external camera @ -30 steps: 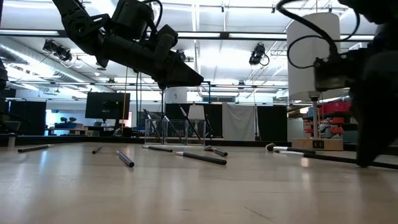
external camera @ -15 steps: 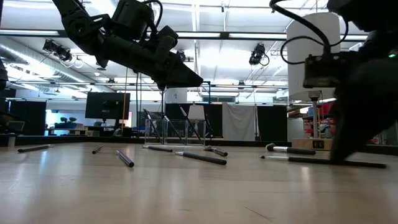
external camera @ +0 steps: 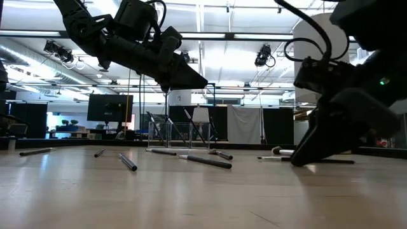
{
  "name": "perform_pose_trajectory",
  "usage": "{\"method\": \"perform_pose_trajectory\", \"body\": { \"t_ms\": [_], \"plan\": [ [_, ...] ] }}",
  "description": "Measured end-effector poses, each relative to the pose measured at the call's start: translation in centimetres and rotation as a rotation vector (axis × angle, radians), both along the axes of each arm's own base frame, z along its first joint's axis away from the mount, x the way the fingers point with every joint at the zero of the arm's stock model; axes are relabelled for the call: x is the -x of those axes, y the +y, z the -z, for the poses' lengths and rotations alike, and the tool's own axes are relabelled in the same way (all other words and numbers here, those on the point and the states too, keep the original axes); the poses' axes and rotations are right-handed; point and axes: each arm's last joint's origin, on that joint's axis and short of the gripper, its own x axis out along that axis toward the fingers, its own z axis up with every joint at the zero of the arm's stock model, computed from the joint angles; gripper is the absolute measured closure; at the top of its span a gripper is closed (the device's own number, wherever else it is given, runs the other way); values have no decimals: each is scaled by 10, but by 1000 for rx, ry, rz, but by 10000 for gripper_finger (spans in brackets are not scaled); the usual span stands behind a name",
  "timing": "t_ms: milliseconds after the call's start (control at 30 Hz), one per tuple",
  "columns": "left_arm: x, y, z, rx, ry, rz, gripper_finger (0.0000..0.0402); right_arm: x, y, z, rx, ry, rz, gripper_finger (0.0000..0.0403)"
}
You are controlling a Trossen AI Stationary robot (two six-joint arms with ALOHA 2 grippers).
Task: Put items in baskets/containers
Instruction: Put the black eyeshadow brush into the transparent organizer
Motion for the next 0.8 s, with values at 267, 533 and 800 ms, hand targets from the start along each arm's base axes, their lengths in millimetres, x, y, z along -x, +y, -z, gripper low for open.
{"method": "perform_pose_trajectory", "body": {
  "t_ms": [267,533,800],
  "plan": [
    [0,0,0,20,-5,-5,280,-4,-21,-8,79,2,-12,217],
    [0,0,0,25,-6,-6,280,6,-70,-3,102,39,-5,218],
    [0,0,0,24,-5,-6,280,27,-92,14,-34,-10,-24,271]
  ]
}}
